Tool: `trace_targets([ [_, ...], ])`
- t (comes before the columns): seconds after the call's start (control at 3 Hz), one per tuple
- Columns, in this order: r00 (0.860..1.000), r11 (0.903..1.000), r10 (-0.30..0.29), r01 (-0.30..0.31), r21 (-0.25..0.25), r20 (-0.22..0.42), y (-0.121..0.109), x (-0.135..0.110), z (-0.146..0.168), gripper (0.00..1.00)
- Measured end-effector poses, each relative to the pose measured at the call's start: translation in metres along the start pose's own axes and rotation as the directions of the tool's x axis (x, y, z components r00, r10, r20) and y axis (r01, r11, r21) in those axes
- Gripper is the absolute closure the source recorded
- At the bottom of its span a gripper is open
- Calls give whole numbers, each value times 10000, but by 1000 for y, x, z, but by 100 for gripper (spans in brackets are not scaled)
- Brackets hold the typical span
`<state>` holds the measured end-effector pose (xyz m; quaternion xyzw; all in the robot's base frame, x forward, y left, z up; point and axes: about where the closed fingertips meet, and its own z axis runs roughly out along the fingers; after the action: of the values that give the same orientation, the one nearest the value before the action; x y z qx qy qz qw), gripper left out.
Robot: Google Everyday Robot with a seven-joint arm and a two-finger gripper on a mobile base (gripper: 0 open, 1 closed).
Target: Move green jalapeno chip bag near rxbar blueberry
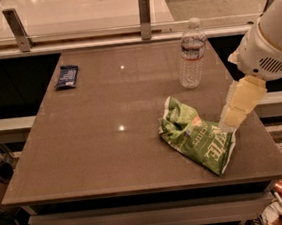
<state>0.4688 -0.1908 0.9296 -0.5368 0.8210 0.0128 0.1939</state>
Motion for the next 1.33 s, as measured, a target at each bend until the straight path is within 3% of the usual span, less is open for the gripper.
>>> trace_targets([
  [0.33,9994,9987,343,-342,-370,15,6,-11,33,0],
  [1.0,9941,9878,1021,-1056,-1147,-367,30,6,87,0],
  [1.33,9975,9853,641,-680,-1570,-294,44,0,109,18],
])
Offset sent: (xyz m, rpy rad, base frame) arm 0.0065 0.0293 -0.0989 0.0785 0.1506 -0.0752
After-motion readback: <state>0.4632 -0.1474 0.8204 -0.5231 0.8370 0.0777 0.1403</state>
